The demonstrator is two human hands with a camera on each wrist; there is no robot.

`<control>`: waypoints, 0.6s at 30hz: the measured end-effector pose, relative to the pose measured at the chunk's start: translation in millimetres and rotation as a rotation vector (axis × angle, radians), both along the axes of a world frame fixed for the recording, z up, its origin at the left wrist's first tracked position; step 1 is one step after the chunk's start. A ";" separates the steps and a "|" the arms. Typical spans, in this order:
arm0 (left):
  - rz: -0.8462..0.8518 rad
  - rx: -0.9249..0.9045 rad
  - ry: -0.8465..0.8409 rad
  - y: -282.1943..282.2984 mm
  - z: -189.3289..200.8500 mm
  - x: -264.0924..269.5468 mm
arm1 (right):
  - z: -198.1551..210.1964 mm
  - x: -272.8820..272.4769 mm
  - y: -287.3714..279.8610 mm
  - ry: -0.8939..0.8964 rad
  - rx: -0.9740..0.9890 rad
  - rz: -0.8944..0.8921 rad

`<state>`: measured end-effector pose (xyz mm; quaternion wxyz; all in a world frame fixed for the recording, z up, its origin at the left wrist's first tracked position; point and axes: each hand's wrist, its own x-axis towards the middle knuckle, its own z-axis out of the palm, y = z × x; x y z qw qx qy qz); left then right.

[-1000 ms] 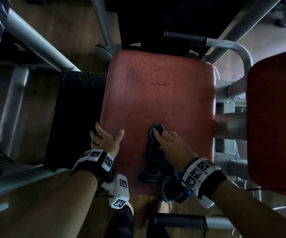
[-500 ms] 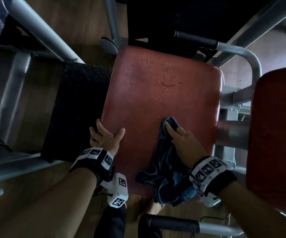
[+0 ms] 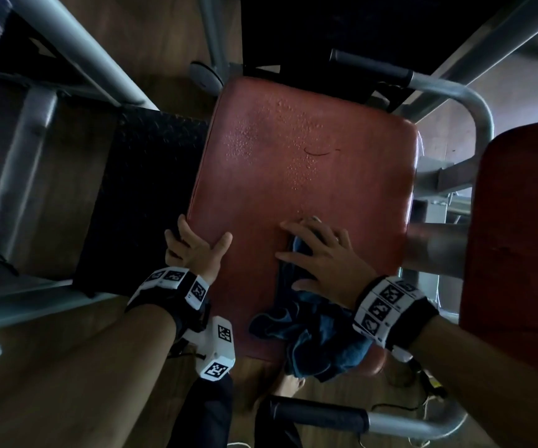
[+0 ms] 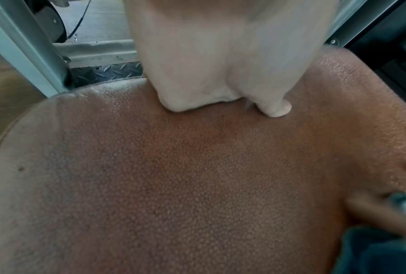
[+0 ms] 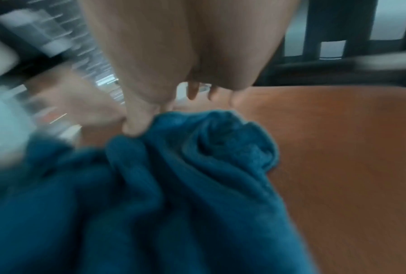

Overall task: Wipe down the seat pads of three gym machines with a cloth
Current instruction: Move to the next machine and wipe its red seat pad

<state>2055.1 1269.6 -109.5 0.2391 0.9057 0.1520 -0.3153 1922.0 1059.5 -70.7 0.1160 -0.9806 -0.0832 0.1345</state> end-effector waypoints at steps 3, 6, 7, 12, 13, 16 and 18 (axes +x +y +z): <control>0.010 -0.019 -0.002 0.0 1.4 -0.7 | -1.9 13.3 -6.7 0.019 -0.025 0.105; 0.014 -0.031 0.000 0.1 3.2 -1.4 | 10.2 33.1 -26.4 0.059 0.049 -0.024; 0.012 -0.033 -0.003 0.3 3.4 -1.4 | 21.0 39.6 -32.7 0.050 0.123 -0.119; 0.002 -0.004 -0.015 -0.4 2.3 -1.0 | 97.9 40.5 -48.1 -0.265 0.244 -0.375; 0.006 0.001 -0.011 -0.6 2.4 -1.1 | 112.3 34.5 -43.5 -0.304 0.256 -0.370; 0.008 0.003 -0.010 -2.4 4.5 -1.4 | 120.2 5.5 -25.1 -0.094 0.297 -0.152; 0.013 -0.003 -0.009 -2.9 5.4 -1.3 | 108.5 -17.0 -13.7 0.306 0.277 0.013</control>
